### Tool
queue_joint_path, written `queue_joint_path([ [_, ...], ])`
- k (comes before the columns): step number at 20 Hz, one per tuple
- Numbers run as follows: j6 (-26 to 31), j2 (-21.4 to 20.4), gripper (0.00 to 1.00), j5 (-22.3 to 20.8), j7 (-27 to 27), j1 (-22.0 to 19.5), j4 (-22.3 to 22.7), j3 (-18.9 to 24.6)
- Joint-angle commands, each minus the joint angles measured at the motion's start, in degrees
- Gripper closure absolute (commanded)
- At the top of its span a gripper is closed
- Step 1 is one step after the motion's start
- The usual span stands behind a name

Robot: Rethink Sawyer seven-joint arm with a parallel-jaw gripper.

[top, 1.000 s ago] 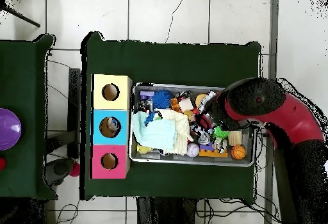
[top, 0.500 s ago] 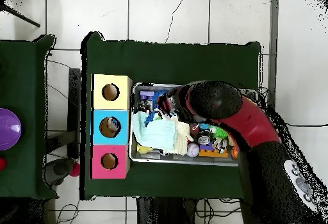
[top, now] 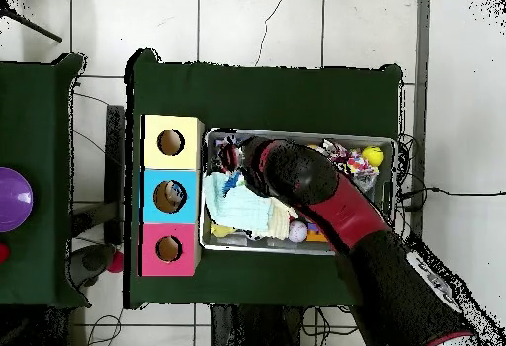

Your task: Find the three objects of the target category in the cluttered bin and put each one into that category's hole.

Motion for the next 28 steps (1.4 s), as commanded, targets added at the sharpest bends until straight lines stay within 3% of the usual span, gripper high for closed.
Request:
queue_joint_path([
  [1,-1.1,2.6,1.00,5.5,13.4,-4.6,10.6,10.1],
  [12,5.5,-2.1,1.00,8.4,14.7,-7.9,11.2,14.1],
  [19,-4.6,2.6,1.00,9.8,16.0,-12.0,13.8,23.4],
  [22,-9.8,6.2,1.00,8.6,16.9,-13.7,14.6,28.1],
  [28,-16.9,11.7,1.00,2.9,15.7,-13.5,13.5,31.3],
])
